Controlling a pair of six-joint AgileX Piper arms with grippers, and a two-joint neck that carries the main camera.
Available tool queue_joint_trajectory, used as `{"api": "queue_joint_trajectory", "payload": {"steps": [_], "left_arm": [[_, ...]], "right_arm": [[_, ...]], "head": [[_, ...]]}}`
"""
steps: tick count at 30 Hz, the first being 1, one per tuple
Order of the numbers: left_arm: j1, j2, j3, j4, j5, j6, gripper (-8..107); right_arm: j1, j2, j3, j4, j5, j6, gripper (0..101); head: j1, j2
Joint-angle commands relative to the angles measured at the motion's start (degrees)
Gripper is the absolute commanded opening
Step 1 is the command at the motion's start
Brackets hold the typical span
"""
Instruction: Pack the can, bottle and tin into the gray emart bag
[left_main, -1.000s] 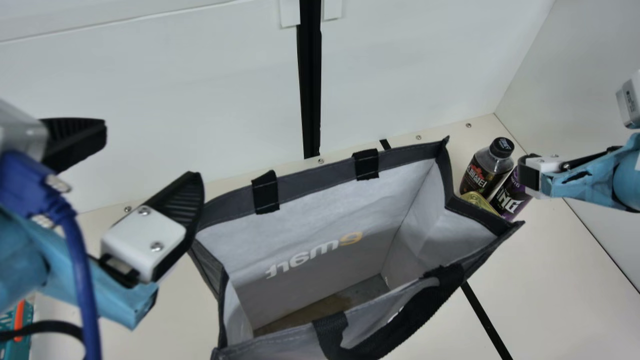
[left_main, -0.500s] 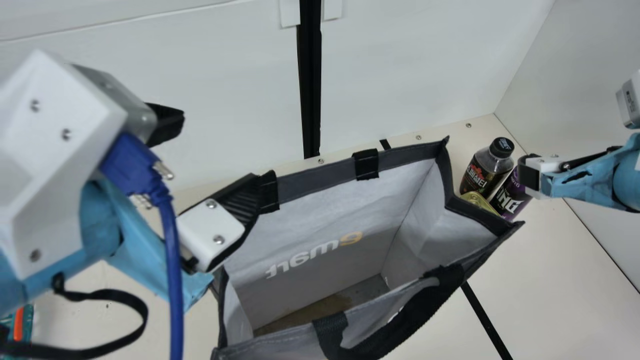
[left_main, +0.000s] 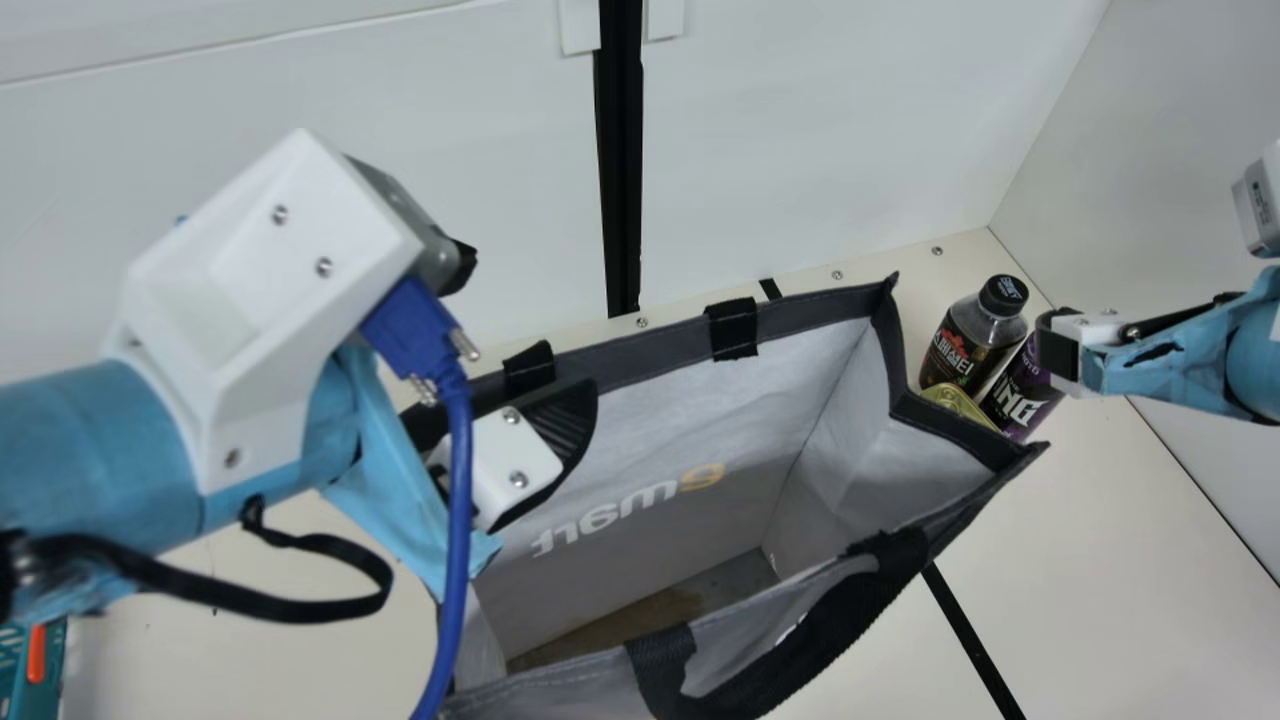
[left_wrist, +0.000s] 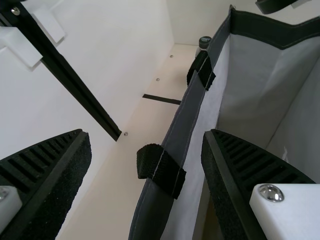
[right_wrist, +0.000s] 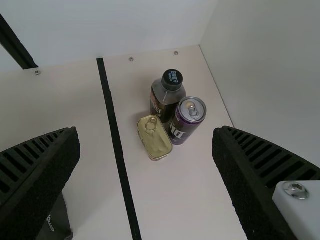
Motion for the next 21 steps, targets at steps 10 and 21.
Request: {"api": "queue_joint_trajectory", "payload": {"steps": [10,21], "left_arm": [[-0.3,2.8,0.6,-2.7,0.1,2.8,90],[-1.0,5.8,1.3,-3.6,0.1,3.9,90]], "right_arm": [[0.0,0.0,0.0,0.0,0.0,0.0,91],[0.0,0.0,0.0,0.0,0.0,0.0,91]], "head": [[-1.3,0.0],[-1.3,0.0]]}}
